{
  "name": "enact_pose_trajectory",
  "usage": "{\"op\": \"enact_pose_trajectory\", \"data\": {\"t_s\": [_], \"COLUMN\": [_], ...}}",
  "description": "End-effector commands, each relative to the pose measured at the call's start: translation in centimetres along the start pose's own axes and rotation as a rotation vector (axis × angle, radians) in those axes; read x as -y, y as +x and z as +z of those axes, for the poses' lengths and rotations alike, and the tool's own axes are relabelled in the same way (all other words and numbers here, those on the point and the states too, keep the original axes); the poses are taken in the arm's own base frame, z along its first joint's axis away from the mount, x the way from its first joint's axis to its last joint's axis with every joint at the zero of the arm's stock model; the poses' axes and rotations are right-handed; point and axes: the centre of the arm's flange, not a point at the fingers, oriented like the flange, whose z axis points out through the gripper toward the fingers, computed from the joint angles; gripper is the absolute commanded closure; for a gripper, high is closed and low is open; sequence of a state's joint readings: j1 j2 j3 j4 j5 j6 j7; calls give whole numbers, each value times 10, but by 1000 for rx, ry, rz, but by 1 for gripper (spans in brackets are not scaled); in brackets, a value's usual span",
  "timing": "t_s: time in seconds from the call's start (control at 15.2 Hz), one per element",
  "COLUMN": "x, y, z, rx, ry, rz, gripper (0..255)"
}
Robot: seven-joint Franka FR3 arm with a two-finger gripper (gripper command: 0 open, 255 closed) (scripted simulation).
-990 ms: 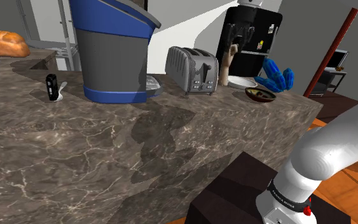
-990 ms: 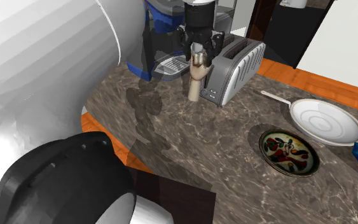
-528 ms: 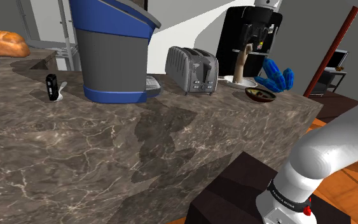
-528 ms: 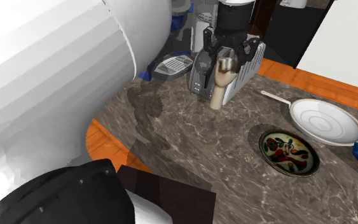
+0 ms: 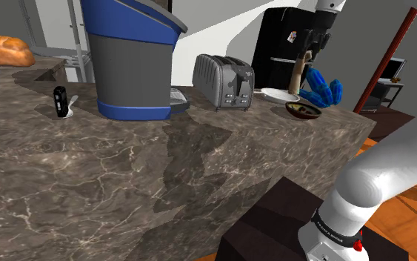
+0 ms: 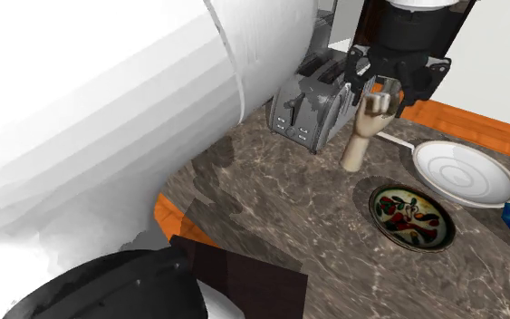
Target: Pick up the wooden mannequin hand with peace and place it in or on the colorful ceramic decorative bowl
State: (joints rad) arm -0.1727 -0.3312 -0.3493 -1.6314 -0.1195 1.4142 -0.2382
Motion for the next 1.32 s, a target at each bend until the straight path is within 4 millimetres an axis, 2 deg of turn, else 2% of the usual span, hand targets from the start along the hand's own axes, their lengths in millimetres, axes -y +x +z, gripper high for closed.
{"op": "enact_pose_trajectory", "data": {"t_s": [0.0,0.66,0.73,1.25], "x": [-26,-158,-165,-163], "y": [1,1,1,-3], "z": [-1,-10,-10,32], "rx": [0,0,0,0], "ry": [-1,-1,-1,-1], "rz": [-2,-2,-2,-2], "gripper": [255,255,255,255]}}
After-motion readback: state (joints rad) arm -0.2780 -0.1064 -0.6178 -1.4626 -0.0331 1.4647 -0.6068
